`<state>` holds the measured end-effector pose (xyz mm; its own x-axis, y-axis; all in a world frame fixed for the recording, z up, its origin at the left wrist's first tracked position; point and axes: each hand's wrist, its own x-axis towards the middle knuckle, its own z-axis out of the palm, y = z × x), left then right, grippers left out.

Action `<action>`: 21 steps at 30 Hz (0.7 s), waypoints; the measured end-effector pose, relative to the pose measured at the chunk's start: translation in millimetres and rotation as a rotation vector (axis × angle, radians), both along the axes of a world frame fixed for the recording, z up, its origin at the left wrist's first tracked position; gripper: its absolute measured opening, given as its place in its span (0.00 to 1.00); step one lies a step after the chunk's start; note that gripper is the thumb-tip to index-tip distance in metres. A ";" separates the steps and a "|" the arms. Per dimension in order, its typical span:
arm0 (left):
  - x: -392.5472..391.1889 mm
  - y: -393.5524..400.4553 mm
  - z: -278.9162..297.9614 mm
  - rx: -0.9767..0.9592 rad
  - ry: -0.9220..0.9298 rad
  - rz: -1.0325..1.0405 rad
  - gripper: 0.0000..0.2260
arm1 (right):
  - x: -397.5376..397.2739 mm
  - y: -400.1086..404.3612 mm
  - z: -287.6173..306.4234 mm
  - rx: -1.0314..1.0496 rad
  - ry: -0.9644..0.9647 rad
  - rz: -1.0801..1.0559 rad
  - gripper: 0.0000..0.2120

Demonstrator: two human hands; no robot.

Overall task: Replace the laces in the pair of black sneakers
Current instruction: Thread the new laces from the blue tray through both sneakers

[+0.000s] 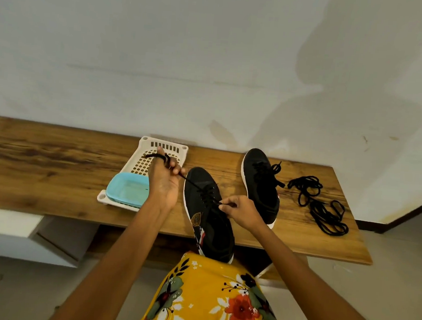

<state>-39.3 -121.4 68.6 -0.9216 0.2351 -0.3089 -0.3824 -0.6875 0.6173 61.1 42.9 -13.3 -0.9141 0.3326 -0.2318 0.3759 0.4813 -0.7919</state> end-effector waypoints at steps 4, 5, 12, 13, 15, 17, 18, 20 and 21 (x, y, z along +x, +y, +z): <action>1.3 -7.5 -9.6 -0.043 0.118 -0.057 0.11 | -1.3 2.2 -3.3 -0.027 -0.010 0.001 0.09; 2.2 -12.3 -7.6 -0.031 0.155 -0.112 0.12 | -1.0 2.0 -4.1 -0.034 -0.007 -0.003 0.09; 4.5 -35.2 -14.6 -0.945 0.582 -0.532 0.14 | 0.0 -0.3 -5.0 -0.079 0.002 -0.013 0.09; 3.4 -34.3 -21.7 -1.149 0.694 -0.576 0.12 | -0.3 -0.9 -4.1 -0.083 0.000 -0.012 0.09; 2.7 -31.0 -34.0 -1.580 0.992 -0.764 0.10 | -0.1 -1.3 -3.6 -0.077 0.000 -0.011 0.09; 1.9 -28.2 -44.8 -1.862 1.182 -0.939 0.12 | 0.2 -1.4 -4.2 -0.064 0.003 -0.015 0.09; 1.2 -27.4 -46.5 -1.859 1.178 -0.977 0.11 | 0.2 -1.4 -4.7 -0.061 0.002 -0.016 0.09; 0.5 -26.6 -46.5 -1.580 1.035 -0.957 0.10 | -0.2 -1.4 -5.4 -0.053 0.000 -0.016 0.09; 2.3 -25.8 -43.5 -1.364 0.904 -0.863 0.10 | -0.3 -1.6 -5.5 -0.051 -0.001 -0.017 0.09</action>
